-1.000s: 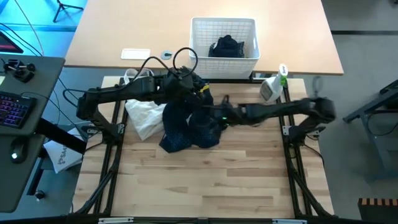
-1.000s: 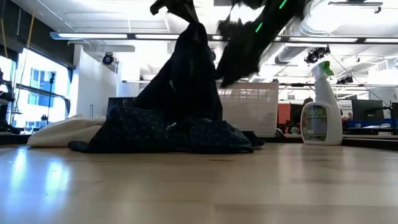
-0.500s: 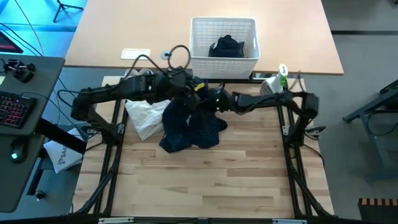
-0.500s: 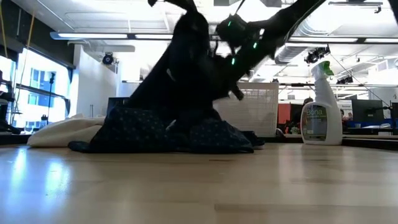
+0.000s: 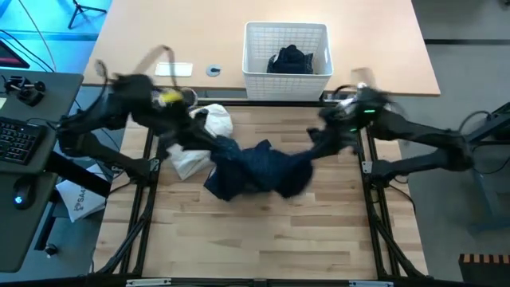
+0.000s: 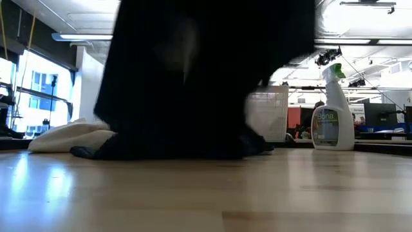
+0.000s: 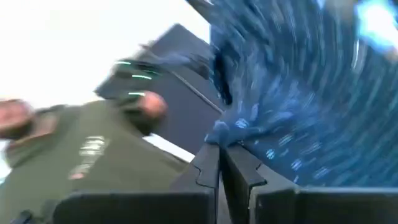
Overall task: Fold Laundry from Bin
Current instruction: Fold the blue polo shirt
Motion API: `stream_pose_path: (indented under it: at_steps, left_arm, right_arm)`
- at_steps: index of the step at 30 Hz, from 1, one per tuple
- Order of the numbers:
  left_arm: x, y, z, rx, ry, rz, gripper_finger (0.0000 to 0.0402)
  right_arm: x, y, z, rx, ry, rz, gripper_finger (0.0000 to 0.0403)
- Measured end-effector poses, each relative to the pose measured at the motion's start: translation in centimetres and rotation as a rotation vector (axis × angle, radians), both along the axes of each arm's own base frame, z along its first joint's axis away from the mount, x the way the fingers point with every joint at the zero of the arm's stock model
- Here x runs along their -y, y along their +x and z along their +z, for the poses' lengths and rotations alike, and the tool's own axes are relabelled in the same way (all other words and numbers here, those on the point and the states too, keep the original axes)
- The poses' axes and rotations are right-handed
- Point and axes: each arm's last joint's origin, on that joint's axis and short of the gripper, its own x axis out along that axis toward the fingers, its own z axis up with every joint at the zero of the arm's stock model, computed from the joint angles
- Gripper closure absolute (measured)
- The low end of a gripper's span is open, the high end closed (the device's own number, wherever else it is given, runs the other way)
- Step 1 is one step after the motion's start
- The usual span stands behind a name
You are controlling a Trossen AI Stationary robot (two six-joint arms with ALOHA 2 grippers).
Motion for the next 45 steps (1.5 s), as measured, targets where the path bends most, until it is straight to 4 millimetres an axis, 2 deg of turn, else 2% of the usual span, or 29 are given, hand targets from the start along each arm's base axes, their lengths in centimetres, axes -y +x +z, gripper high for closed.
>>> stream_pose_path:
  at_steps: [2,4,7,9,11,14,16,18,22,24,27,31,34,37,41,45]
  left_arm:
    - [-0.1,-0.7,1.5,0.159,0.075,0.048,0.0394]
    - [-1.2,-1.4,2.2,0.227,0.151,0.225,0.0394]
    - [-3.5,-1.6,1.6,0.137,0.195,0.578,0.0394]
    - [-5.0,-1.2,0.1,-0.023,0.193,0.745,0.0394]
    - [-6.5,-0.8,-2.2,-0.247,0.199,0.828,0.0391]
    - [-8.7,0.2,-6.9,-0.641,0.205,0.891,0.0378]
    - [-10.1,1.3,-10.5,-0.86,0.204,0.889,0.0366]
    - [-11.4,2.2,-13.9,-1.008,0.184,0.828,0.0349]
    - [-13.5,3.2,-19.5,-1.191,0.085,0.608,0.0309]
    - [-14.0,3.1,-21.1,-1.242,0.027,0.523,0.0289]
    - [-14.0,3.1,-22.1,-1.244,-0.032,0.465,0.0267]
    - [-12.1,5.0,-22.6,-1.134,0.064,0.379,0.0256]
    - [-9.8,7.2,-22.7,-0.98,0.197,0.292,0.0255]
    - [-7.5,9.4,-23.7,-0.839,0.239,0.323,0.0255]
    - [-6.0,11.9,-26.9,-0.81,0.208,0.398,0.0255]
    - [-5.9,14.2,-31.5,-0.881,0.262,0.379,0.0255]
  right_arm:
    - [-0.1,-1.4,2.3,0.18,-0.008,-0.058,0.04]
    - [0.5,-2.4,3.6,0.274,0.024,-0.222,0.0401]
    - [2.0,-2.8,3.4,0.242,0.047,-0.46,0.0401]
    - [3.0,-2.4,1.8,0.103,0.009,-0.552,0.0402]
    - [4.0,-2.0,-0.9,-0.135,-0.037,-0.634,0.0402]
    - [5.0,-1.8,-5.5,-0.548,-0.178,-0.776,0.0402]
    - [5.4,-1.9,-7.6,-0.761,-0.307,-0.828,0.0402]
    - [5.6,-2.0,-9.3,-0.935,-0.415,-0.84,0.0402]
    - [5.9,-1.2,-10.6,-1.009,-0.476,-0.769,0.0402]
    - [6.0,-0.6,-11.1,-1.015,-0.502,-0.741,0.0401]
    - [6.1,0.1,-12.0,-1.051,-0.557,-0.706,0.0385]
    - [5.9,0.6,-13.4,-1.075,-0.536,-0.655,0.0322]
    - [4.0,0.3,-15.2,-0.977,-0.552,-0.62,0.0263]
    - [1.7,-1.0,-17.9,-0.95,-0.496,-0.595,0.0215]
    - [-0.9,-2.9,-19.1,-0.99,-0.298,-0.615,0.0182]
    - [-2.6,-4.2,-19.3,-1.082,-0.13,-0.658,0.0181]
